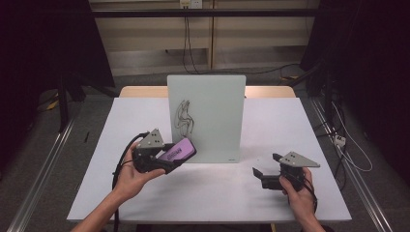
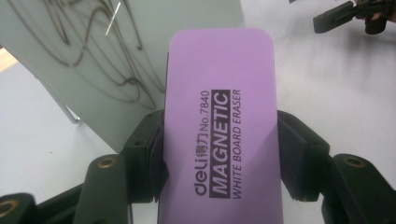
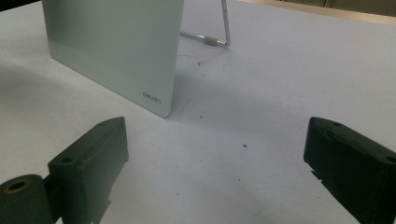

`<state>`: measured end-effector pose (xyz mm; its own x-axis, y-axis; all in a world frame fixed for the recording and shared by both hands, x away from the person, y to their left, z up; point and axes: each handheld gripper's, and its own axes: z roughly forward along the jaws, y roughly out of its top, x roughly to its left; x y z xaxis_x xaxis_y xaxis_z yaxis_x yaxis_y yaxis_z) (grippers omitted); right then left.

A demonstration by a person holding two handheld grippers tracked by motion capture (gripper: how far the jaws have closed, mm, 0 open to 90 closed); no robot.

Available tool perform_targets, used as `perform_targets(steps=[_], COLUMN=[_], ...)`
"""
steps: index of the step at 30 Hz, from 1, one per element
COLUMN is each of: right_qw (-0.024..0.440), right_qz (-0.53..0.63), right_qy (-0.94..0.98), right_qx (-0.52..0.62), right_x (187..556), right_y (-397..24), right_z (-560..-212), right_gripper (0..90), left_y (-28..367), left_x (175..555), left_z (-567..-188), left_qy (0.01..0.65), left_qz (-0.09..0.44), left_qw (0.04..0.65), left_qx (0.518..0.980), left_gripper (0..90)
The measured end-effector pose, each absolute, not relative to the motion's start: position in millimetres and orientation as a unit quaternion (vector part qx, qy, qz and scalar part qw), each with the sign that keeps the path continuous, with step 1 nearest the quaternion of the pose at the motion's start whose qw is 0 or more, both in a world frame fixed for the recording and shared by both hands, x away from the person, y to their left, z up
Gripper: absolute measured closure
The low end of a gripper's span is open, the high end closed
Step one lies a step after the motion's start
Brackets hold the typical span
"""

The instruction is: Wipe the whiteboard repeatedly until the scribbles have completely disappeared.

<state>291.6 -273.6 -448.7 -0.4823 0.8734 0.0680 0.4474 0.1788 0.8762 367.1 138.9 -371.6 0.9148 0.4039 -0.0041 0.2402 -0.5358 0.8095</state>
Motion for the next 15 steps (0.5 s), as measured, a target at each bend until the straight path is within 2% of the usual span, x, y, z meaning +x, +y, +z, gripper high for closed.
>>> perform_targets(steps=[15], right_qw=[0.232], right_qz=[0.452], right_qy=[0.734], right_qx=[0.450], right_x=[292.9], right_y=[-271.5], right_z=[-449.3], right_gripper=[6.5], left_y=[133.2], left_x=[385.6], left_z=[-325.2], left_qy=[0.166], left_qz=[0.136], left_qw=[0.434], left_qx=[0.875], left_gripper=[40.6])
